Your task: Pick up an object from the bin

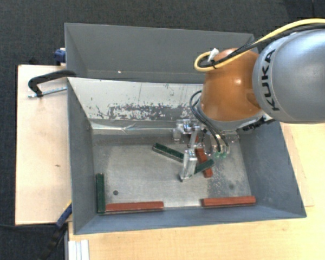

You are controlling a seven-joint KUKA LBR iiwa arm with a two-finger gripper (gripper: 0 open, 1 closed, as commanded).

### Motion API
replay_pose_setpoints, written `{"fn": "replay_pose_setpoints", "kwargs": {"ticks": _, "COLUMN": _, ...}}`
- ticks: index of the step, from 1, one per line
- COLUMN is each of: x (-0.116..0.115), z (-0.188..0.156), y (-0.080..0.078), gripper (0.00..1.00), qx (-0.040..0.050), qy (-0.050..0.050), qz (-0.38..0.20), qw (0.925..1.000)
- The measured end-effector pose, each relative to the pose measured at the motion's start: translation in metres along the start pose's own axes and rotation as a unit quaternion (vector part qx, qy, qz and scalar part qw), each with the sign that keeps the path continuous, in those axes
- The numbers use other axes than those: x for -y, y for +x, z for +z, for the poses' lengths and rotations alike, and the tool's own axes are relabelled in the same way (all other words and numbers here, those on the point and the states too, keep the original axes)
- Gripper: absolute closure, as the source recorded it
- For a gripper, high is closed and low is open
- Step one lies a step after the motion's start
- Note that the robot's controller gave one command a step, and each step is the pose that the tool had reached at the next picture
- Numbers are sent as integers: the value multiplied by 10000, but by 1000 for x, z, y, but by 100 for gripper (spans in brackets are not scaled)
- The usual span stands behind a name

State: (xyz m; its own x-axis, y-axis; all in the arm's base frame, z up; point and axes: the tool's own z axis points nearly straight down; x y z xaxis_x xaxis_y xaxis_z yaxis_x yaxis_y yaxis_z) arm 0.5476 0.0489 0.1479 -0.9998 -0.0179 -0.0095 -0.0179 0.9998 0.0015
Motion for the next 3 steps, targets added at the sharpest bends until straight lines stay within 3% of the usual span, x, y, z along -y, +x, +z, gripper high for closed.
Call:
{"fn": "replay_pose_setpoints", "kwargs": {"ticks": 1, "x": 9, "z": 77, "y": -1, "gripper": 100, "qx": -34, "qy": 0, "qz": 346, "qw": 9994}}
{"fn": "replay_pose_setpoints", "kwargs": {"ticks": 2, "x": 9, "z": 77, "y": -1, "gripper": 100, "qx": -34, "qy": 0, "qz": 347, "qw": 9994}}
{"fn": "replay_pose_setpoints", "kwargs": {"ticks": 3, "x": 3, "z": -73, "y": -14, "gripper": 100, "qx": -11, "qy": 0, "qz": 328, "qw": 9995}}
